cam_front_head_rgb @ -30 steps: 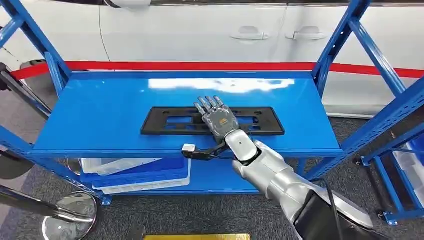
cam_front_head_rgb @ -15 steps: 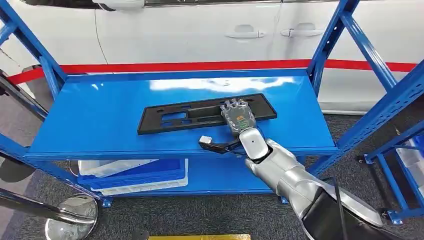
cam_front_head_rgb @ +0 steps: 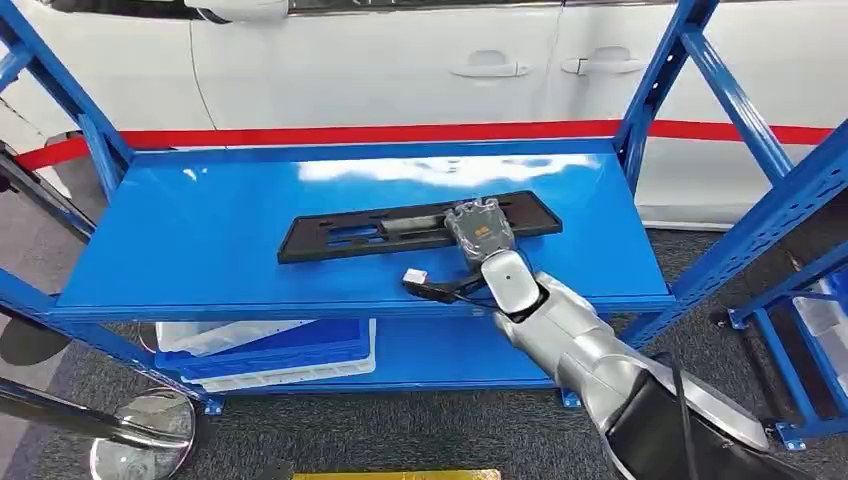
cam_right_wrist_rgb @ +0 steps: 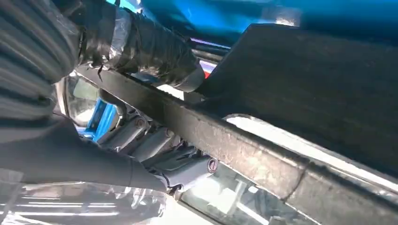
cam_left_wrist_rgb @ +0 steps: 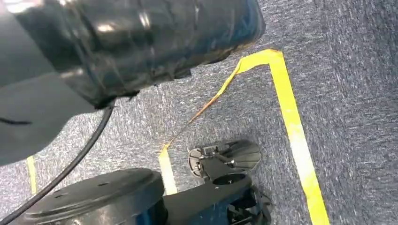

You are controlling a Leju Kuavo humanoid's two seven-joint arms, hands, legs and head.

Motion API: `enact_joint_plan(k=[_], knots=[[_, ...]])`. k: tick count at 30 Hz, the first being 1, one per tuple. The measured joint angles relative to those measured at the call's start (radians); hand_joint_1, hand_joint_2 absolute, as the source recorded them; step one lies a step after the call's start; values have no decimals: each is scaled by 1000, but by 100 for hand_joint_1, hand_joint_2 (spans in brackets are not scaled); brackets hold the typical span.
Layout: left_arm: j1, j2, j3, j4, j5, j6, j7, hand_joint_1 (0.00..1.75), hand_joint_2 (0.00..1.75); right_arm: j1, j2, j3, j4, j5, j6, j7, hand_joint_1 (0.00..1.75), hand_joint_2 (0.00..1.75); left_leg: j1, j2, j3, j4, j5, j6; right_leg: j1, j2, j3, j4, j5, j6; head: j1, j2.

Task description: Take the parts from the cabinet and place them on the table.

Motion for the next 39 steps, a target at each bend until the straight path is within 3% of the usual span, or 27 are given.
enact_joint_plan(k=[8, 9, 15, 18, 26, 33, 39], knots=[[0, 0, 0, 0, -4, 8, -1, 0, 0, 0, -4, -8, 0, -6, -15, -15, 175, 175, 0, 0, 1, 1, 0, 0, -1, 0, 2, -1, 0, 0, 0, 0], [0, 0, -1, 0, -7, 16, -4, 0, 175, 0, -5, -11, 0, -12, -32, -23, 175, 175, 0, 0, 1, 1, 0, 0, -1, 0, 2, -1, 0, 0, 0, 0], [1, 0, -18, 0, -44, 170, -93, 0, 175, 28, -22, -59, -33, -136, -291, -190, 175, 175, 0, 0, 0, 2, -1, 0, -1, 0, 2, -1, 0, 0, 0, 0], [1, 0, -22, 0, -37, 229, -124, 0, 175, 49, -38, -95, -103, -147, -361, -230, 175, 175, 0, 0, 0, 2, -1, -1, -1, 0, 1, -1, -1, 1, 0, 0], [4, 0, -22, 0, -23, 252, -161, 0, 175, 147, -63, -227, -361, -19, -373, -313, 175, 175, 0, 0, 0, 2, -2, 0, -1, 0, 1, -1, -1, 0, 0, 0], [6, 0, -22, 0, -17, 226, -138, 0, 175, 243, -64, -356, -627, -55, -374, -440, 175, 175, 0, -1, 0, 2, -3, -1, -1, -1, 1, -1, -2, 0, 0, 0], [6, -1, -24, 0, -21, 211, -112, 0, 175, 280, -63, -408, -768, -97, -379, -475, 175, 175, 0, -1, 0, 2, -3, -1, -1, -1, 2, -1, -2, 0, 0, 0]])
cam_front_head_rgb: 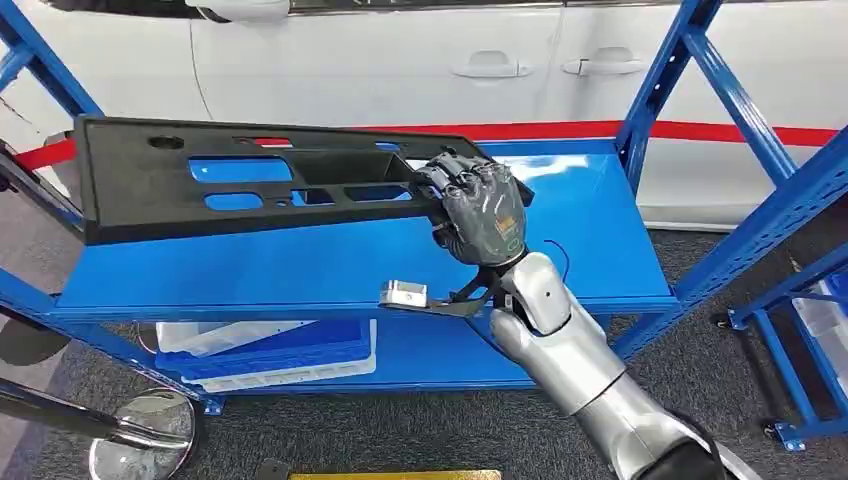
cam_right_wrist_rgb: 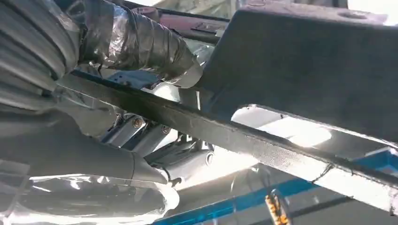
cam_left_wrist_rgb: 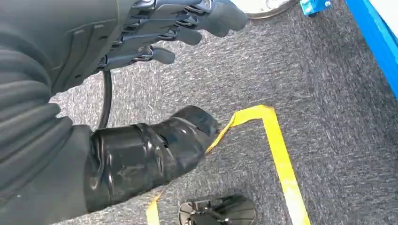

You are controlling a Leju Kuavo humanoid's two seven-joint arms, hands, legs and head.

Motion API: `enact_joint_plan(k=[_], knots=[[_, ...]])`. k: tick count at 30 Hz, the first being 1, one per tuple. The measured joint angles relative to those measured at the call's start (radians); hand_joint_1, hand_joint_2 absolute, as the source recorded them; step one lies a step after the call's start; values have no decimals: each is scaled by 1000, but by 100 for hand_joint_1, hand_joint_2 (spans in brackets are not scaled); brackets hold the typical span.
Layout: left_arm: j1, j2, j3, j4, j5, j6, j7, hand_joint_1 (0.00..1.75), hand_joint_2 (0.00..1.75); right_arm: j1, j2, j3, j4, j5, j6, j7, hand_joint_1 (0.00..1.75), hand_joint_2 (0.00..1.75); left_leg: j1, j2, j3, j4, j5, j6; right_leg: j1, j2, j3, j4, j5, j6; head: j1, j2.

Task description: Take the parts from the cabinet and place them on the table.

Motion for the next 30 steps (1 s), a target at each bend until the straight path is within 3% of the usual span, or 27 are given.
enact_joint_plan(k=[8, 10, 15, 18, 19, 20, 22, 24, 25, 26, 27, 29, 30], knots=[[1, 0, -4, 0, 33, -2, 21, 0, 175, 65, -1, -45, -208, -118, 0, -48, 175, 175, 0, 0, 0, 0, 0, 0, 0, -1, 0, 0, -1, 0, 0, 0], [1, 0, -4, 0, 40, -4, 32, 0, 175, 79, -5, -45, -265, -160, 0, -36, 175, 175, 0, -1, -1, 1, -1, 1, -1, -1, 0, -1, 0, 0, 0, 0], [0, 3, -4, 2, 52, -27, 47, 0, 175, 64, -29, -34, -407, -238, 3, 57, 175, 175, -2, 0, -2, 10, -9, 12, -2, 0, 3, -1, -3, 5, -1, 0], [0, 3, -4, 3, 59, -42, 47, 0, 175, 65, -44, -15, -482, -318, 11, 53, 175, 175, -5, 0, 0, 7, -10, 19, -4, 0, 7, -9, -2, 11, -1, 0], [-1, 3, -4, 3, 59, -45, 47, 0, 175, 66, -49, -11, -509, -336, 16, 44, 175, 175, 7, 1, 15, -19, 1, 26, 1, -1, 15, -12, -4, 16, -1, 0], [-1, 2, -4, 3, 58, -48, 47, 0, 175, 67, -51, -11, -517, -338, 17, 42, 175, 175, 10, 4, 29, -34, 6, 24, -2, -3, 14, -9, -7, 19, 2, 0], [-2, 2, -4, 3, 58, -53, 47, 0, 175, 67, -66, -11, -539, -336, 18, 33, 175, 175, 12, 4, 44, -46, 7, 31, -5, -5, -14, 61, -58, 26, 15, 0], [-3, 2, -4, 3, 58, -55, 50, 0, 175, 74, -75, -11, -559, -333, 20, 30, 175, 175, 12, 4, 46, -45, 3, 32, -13, -5, -87, 200, -120, 35, 17, 0], [-3, 2, -4, 3, 58, -56, 51, 0, 175, 79, -80, -10, -572, -333, 22, 25, 175, 175, 15, 4, 47, -43, 0, 30, -21, -5, -129, 271, -131, 44, 20, 0], [-2, 2, -4, 3, 58, -56, 51, 0, 175, 81, -85, -6, -579, -333, 22, 25, 175, 175, 20, 4, 49, -38, -1, 26, -25, -5, -136, 277, -116, 49, 27, 0], [-2, 2, -4, 3, 58, -56, 52, 0, 175, 83, -90, -5, -582, -333, 22, 25, 175, 175, 26, 4, 50, -33, -6, 20, -30, -6, -123, 242, -81, 57, 29, 0], [-3, 1, -4, 3, 58, -57, 53, 0, 175, 83, -95, -4, -595, -335, 26, 26, 175, 175, 41, 1, 49, -9, -25, 3, -46, -11, -44, 76, 20, 75, 34, 0], [-2, 2, -4, 3, 59, -57, 54, 0, 175, 86, -99, -4, -599, -338, 28, 26, 175, 175, 44, 0, 45, 4, -36, -11, -45, -11, -19, 31, 2, 87, 38, 0]])
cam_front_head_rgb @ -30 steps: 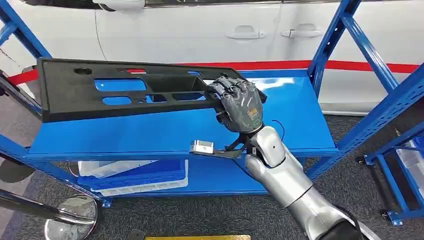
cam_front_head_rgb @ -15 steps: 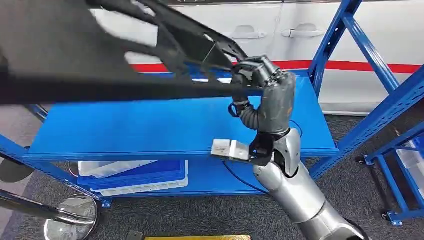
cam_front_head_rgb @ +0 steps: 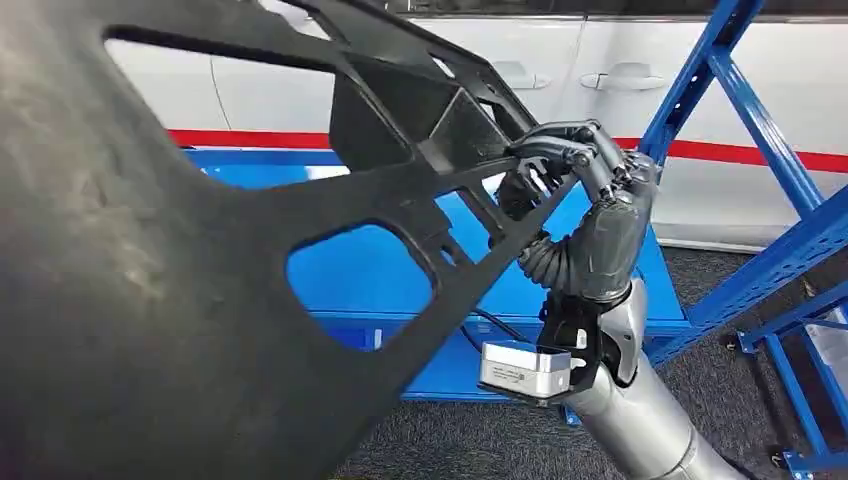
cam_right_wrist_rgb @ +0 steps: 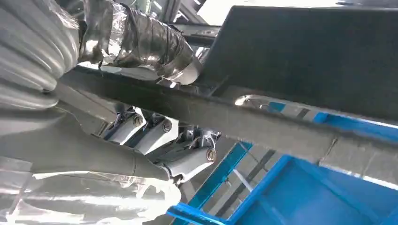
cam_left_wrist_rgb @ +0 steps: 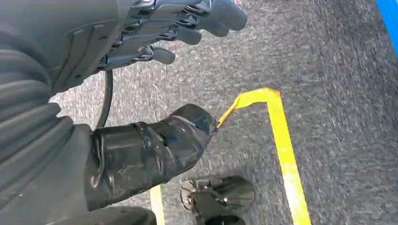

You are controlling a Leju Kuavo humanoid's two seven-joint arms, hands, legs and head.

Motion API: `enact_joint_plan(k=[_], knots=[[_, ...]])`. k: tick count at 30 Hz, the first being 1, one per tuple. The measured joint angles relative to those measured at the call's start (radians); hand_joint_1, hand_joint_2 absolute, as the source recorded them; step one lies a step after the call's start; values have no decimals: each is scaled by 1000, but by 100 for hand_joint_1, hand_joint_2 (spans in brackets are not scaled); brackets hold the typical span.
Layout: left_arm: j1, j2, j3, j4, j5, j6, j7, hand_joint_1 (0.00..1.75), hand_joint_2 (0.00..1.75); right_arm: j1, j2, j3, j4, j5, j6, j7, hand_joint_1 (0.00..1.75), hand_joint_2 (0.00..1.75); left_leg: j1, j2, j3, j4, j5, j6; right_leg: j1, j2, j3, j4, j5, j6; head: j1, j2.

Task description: Take the parts from the cabinet and place them on the table.

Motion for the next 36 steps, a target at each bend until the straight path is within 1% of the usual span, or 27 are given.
enact_joint_plan(k=[1, 3, 5, 6, 7, 9, 11, 12, 13, 15, 16, 17, 18, 20, 21, 22, 23, 25, 26, 27, 29, 30, 31, 32, 33, 35, 36], knots=[[-4, 2, 0, 1, 0, 0, 2, 0, 175, 0, -2, 2, -5, -2, 1, 1, 175, 175, -7, -2, -10, 12, -6, -11, 13, 6, 4, 7, 1, -14, 14, 0], [-1, 0, 0, 2, 0, 0, 5, 0, 175, 9, -9, 5, -15, -10, 9, 1, 175, 175, -9, -5, -15, 23, -5, -21, 7, 8, -11, 16, -8, -40, 9, 0], [0, 1, 0, 2, 0, 0, 10, 0, 175, 19, -11, 10, -19, -19, 17, 0, 175, 175, -5, -4, -23, 22, -5, -30, 7, 10, -20, 22, -3, -53, 9, 0], [-1, 1, 0, 2, 0, 0, 11, 0, 175, 20, -13, 10, -25, -22, 18, 0, 175, 175, -3, -1, -26, 35, -22, -33, 8, 9, -23, 20, -1, -65, 8, 0], [-2, 0, 0, 2, -2, 0, 13, 0, 175, 21, -14, 11, -28, -26, 19, -1, 175, 175, -4, 2, -41, 71, -55, -32, 9, 8, -26, 20, 1, -71, 7, 0], [-3, 0, 0, 1, -5, 3, 15, 0, 175, 27, -16, 16, -37, -60, 18, -13, 175, 175, -8, 2, -97, 220, -141, -31, 18, 5, -32, 19, 8, -81, 6, 0], [-4, 0, 0, 1, -7, 6, 13, 0, 175, 42, -16, 19, -37, -86, 17, -24, 175, 175, -14, 2, -134, 324, -180, -23, 30, 4, -40, 19, 14, -90, 5, 0], [-4, 0, 0, 1, -7, 8, 11, 0, 175, 52, -16, 24, -37, -96, 16, -31, 175, 175, -20, 2, -127, 325, -171, -12, 39, 4, -46, 19, 19, -97, 6, 0], [-4, 0, 0, 1, -7, 8, 10, 0, 175, 56, -16, 26, -37, -101, 16, -35, 175, 175, -30, 1, -101, 284, -145, 2, 46, 5, -52, 19, 24, -103, 5, 0], [-8, 0, 0, 1, -7, 8, 10, 0, 175, 57, -16, 27, -38, -107, 16, -44, 175, 175, -51, 0, -1, 118, -80, 44, 59, 8, -62, 17, 36, -109, 6, 0], [-12, 5, 0, 2, -7, 10, 10, 0, 175, 58, -16, 27, -40, -108, 16, -46, 175, 175, -67, 3, 45, 34, -88, 72, 57, 7, -63, 17, 41, -108, 9, 0], [-13, 4, 0, 2, -8, 11, 10, 0, 175, 60, -18, 27, -43, -108, 17, -48, 175, 175, -69, 16, 54, 26, -73, 64, 57, 5, -61, 11, 49, -104, 10, 0], [-14, 4, 0, 2, -8, 11, 10, 0, 175, 61, -18, 28, -43, -108, 17, -48, 175, 175, -75, 13, 51, 21, -58, 61, 51, 1, -60, 7, 55, -98, 9, 0], [-14, 4, 0, 2, -7, 11, 10, 0, 175, 62, -18, 32, -43, -108, 17, -48, 175, 175, -80, 10, 42, 5, -44, 64, 45, -2, -61, -6, 76, -88, 8, 0], [-11, -3, 0, 1, -6, 12, 11, 0, 175, 63, -19, 34, -43, -108, 17, -48, 175, 175, -65, 14, 45, -31, -17, 62, 58, 2, -65, -8, 79, -84, 12, 0], [-11, -5, 0, 2, -7, 12, 11, 0, 175, 66, -20, 35, -43, -108, 17, -48, 175, 175, -63, 18, 46, -38, -1, 59, 57, 4, -73, -1, 51, -77, 14, 0], [-12, -3, 0, 2, -6, 13, 11, 0, 175, 66, -23, 37, -44, -108, 17, -48, 175, 175, -60, 18, 35, -46, 14, 65, 52, 5, -82, 36, -9, -69, 21, 0], [-13, -4, 0, 2, -6, 13, 11, 0, 175, 67, -24, 38, -45, -108, 17, -48, 175, 175, -59, 19, 10, -46, 32, 63, 41, 4, -107, 165, -114, -60, 23, 0], [-12, -5, 0, 2, -6, 13, 11, 0, 175, 69, -25, 40, -45, -108, 17, -48, 175, 175, -57, 19, -4, -43, 42, 62, 37, 3, -116, 232, -138, -55, 22, 0], [-11, -6, 0, 2, -6, 13, 11, 0, 175, 69, -25, 42, -45, -108, 17, -48, 175, 175, -53, 19, -19, -39, 51, 58, 33, 3, -112, 264, -125, -49, 23, 0], [-11, -7, 0, 2, -6, 13, 11, 0, 175, 70, -26, 44, -45, -108, 17, -48, 175, 175, -44, 20, -51, -24, 62, 47, 24, 2, -52, 212, -56, -36, 23, 0], [-12, -7, 0, 2, -6, 13, 11, 0, 175, 69, -26, 45, -45, -108, 17, -48, 175, 175, -38, 20, -68, -10, 65, 41, 18, 2, 10, 132, -28, -28, 23, 0], [-12, -7, 0, 2, -6, 13, 11, 0, 175, 69, -26, 46, -45, -108, 17, -48, 175, 175, -37, 19, -81, 5, 67, 36, 12, 1, 67, 53, -38, -22, 24, 0], [-13, -6, 0, 2, -6, 13, 11, 0, 175, 67, -26, 48, -46, -108, 17, -48, 175, 175, -39, 17, -98, 19, 62, 26, 20, 3, 106, -11, -77, -20, 27, 0], [-12, -7, 0, 2, -6, 13, 11, 0, 175, 68, -26, 50, -48, -108, 17, -48, 175, 175, -40, 16, -99, 28, 71, 18, 24, 5, 100, -8, -81, -46, 26, 0], [-11, -7, 0, 2, -6, 13, 11, 0, 175, 67, -27, 51, -48, -108, 17, -48, 175, 175, -41, 15, -100, 27, 83, 7, 25, 6, 94, -6, -77, -56, 31, 0], [-11, -7, 0, 2, -6, 13, 10, 0, 175, 68, -28, 52, -48, -108, 18, -48, 175, 175, -39, 15, -103, 25, 85, 2, 24, 6, 87, -13, -71, -69, 32, 0]])
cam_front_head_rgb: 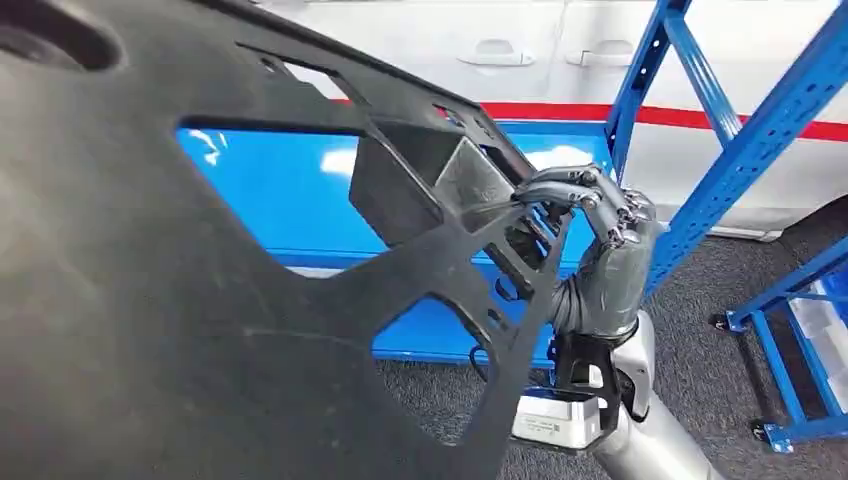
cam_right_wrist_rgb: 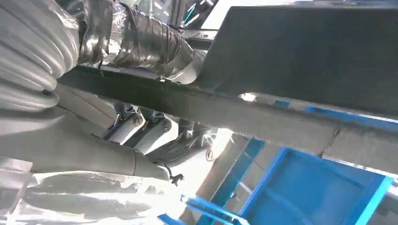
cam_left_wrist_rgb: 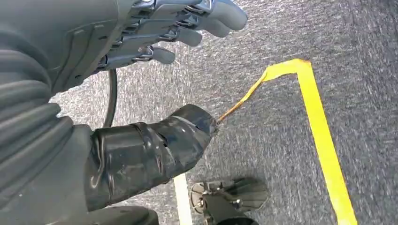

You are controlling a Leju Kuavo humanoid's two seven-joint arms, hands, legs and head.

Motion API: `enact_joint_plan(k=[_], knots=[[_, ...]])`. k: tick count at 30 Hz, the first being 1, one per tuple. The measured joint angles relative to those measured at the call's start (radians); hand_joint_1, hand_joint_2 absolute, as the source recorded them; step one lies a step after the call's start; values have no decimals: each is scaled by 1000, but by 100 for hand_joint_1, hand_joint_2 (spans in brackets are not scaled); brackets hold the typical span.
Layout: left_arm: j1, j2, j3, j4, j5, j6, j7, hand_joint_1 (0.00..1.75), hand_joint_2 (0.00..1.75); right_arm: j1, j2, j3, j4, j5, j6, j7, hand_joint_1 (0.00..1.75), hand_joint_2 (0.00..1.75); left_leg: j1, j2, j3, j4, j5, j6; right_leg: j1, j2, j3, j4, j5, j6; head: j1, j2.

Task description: Take the parts from the cabinet and place them on the table.

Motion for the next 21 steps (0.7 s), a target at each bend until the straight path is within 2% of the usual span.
enact_joint_plan(k=[1, 2, 3, 4, 5, 6, 7, 8, 9, 10, 11, 12, 14, 15, 16, 17, 18, 19, 20, 21], knots=[[0, 0, 0, 0, 0, 0, 0, 0, 175, -1, 0, 0, 0, 0, 2, -1, 175, 175, 4, 0, -10, 4, -9, -6, -4, -3, -4, -2, 10, -16, 0, 0], [1, 0, 0, 0, 0, -2, 0, 0, 175, 0, 0, 1, -1, 0, 5, -1, 175, 175, 5, 0, -17, 22, -35, -9, -2, -4, -10, -2, 15, -21, 0, 0], [1, 0, 0, 0, 0, -3, -1, 0, 175, 0, 0, 1, -3, 0, 10, -1, 175, 175, 5, 0, -43, 95, -107, -14, -2, -3, -22, -2, 24, -30, -2, 0], [1, 0, 0, 0, 0, -6, -1, 0, 175, 0, 0, 1, -4, 0, 16, -1, 175, 175, 6, 0, -68, 172, -158, -18, 1, -3, -32, -1, 31, -33, 0, 0], [1, 0, 0, 0, 0, -7, -1, 0, 175, 0, 0, 1, -5, 0, 19, -1, 175, 175, 6, 0, -89, 241, -186, -20, 4, -3, -43, -1, 38, -35, 0, 0], [1, 0, 0, 0, 0, -9, -1, 0, 175, 1, 0, 2, -5, 0, 22, -1, 175, 175, 6, 0, -98, 287, -189, -19, 8, -3, -52, 0, 44, -35, 0, 0], [1, -1, 0, 0, 0, -9, -1, 0, 175, 2, -1, 3, -5, 0, 24, -1, 175, 175, 5, 0, -89, 291, -164, -15, 11, -3, -60, 0, 50, -35, 0, 0], [1, -1, 0, 0, 0, -9, 0, 0, 175, 2, -1, 4, -5, 0, 25, -1, 175, 175, 4, -1, -64, 261, -134, -10, 14, -3, -65, 0, 54, -35, 1, 0], [1, -1, 0, 0, 0, -8, 0, 0, 175, 2, -2, 5, -5, 0, 28, -1, 175, 175, 0, -2, -4, 177, -94, 2, 18, -2, -70, 0, 59, -35, 1, 0], [0, -1, 0, 0, 0, -6, -1, 0, 175, 2, -2, 5, -7, 0, 31, -2, 175, 175, -6, -3, 60, 82, -75, 18, 20, -2, -70, 0, 62, -34, 1, 0], [-2, 3, 0, 0, -1, -4, 0, 0, 175, 2, -2, 5, -8, 0, 31, -2, 175, 175, -11, -4, 101, 9, -100, 39, 21, -4, -73, -1, 64, -32, 8, 0], [-2, 3, 0, 0, -2, -1, -2, 0, 175, 1, -3, 5, -9, 0, 31, -2, 175, 175, -15, -4, 117, -15, -101, 38, 17, -4, -74, -2, 67, -26, 15, 0], [-1, 3, 0, 0, -1, 2, -3, 0, 175, 1, -3, 7, -9, 0, 31, -3, 175, 175, -23, -5, 116, -23, -97, 43, 10, -7, -76, -8, 76, -13, 16, 0], [1, 3, 0, 0, 1, 3, -3, 0, 175, 1, -3, 8, -9, 0, 30, -4, 175, 175, -23, -5, 118, -35, -91, 47, 12, -7, -73, -15, 81, -6, 16, 0], [2, -1, 0, 0, 2, 3, -3, 0, 175, 1, -3, 8, -9, -3, 29, -7, 175, 175, -8, -2, 128, -61, -76, 47, 17, -7, -74, -15, 77, -3, 19, 0], [1, -2, 0, 0, 3, 3, -3, 0, 175, 1, -5, 9, -8, -7, 29, -9, 175, 175, -8, 1, 130, -68, -70, 45, 13, -7, -80, -5, 65, 0, 23, 0], [0, -2, 0, 0, 4, 5, -3, 0, 175, 1, -5, 10, -8, -17, 27, -14, 175, 175, -8, 1, 128, -72, -66, 48, 13, -6, -102, 47, 24, 5, 34, 0], [0, -2, 0, 0, 4, 6, -2, 0, 175, 2, -5, 11, -8, -22, 26, -18, 175, 175, -8, 1, 125, -71, -65, 49, 9, -6, -133, 123, -17, 9, 40, 0], [0, -3, 0, 0, 4, 6, -2, 0, 175, 3, -5, 12, -8, -25, 26, -19, 175, 175, -8, 1, 124, -69, -65, 49, 7, -6, -167, 203, -51, 13, 40, 0], [1, -3, 0, 0, 4, 6, -1, 0, 175, 4, -5, 14, -7, -31, 26, -21, 175, 175, -7, 2, 122, -66, -65, 49, 6, -6, -191, 259, -66, 17, 40, 0]])
